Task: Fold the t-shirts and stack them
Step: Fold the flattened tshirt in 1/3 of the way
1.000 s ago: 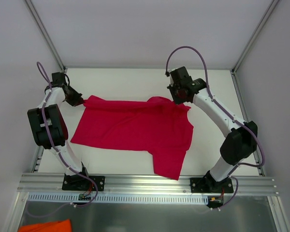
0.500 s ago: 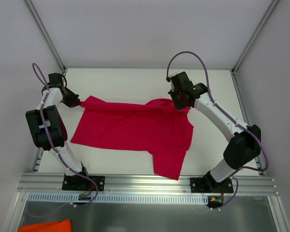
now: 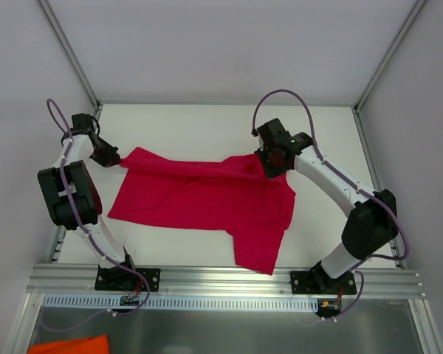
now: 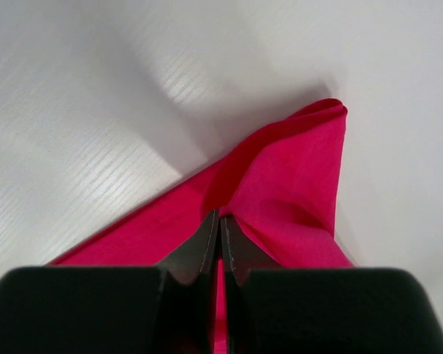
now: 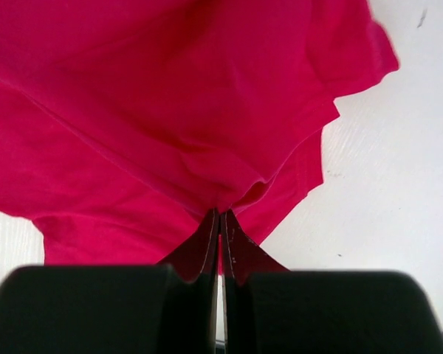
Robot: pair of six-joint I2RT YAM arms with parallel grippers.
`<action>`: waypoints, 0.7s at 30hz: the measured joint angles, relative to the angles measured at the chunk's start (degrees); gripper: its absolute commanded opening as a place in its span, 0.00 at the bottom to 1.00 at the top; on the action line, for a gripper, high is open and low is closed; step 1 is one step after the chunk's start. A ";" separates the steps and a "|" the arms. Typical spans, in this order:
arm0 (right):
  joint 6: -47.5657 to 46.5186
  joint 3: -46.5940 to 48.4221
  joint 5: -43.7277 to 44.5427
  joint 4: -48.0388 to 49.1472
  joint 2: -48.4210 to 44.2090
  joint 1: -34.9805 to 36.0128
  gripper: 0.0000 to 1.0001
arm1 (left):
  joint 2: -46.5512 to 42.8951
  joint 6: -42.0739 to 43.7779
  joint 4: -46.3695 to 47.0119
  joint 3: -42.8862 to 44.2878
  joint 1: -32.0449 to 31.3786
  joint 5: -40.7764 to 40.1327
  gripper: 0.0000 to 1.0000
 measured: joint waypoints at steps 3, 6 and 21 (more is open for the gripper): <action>0.96 -1.49 -1.18 -0.46 0.13 0.72 0.01 | 0.00 0.02 -0.61 0.00 0.00 -0.96 0.00; 1.68 -2.56 -1.81 -0.44 0.46 1.36 0.01 | 0.00 0.04 -1.29 0.00 0.00 -1.57 0.00; 2.60 -6.21 1.60 0.81 3.37 1.97 0.01 | 0.15 0.09 -2.71 -0.42 0.00 -2.03 0.00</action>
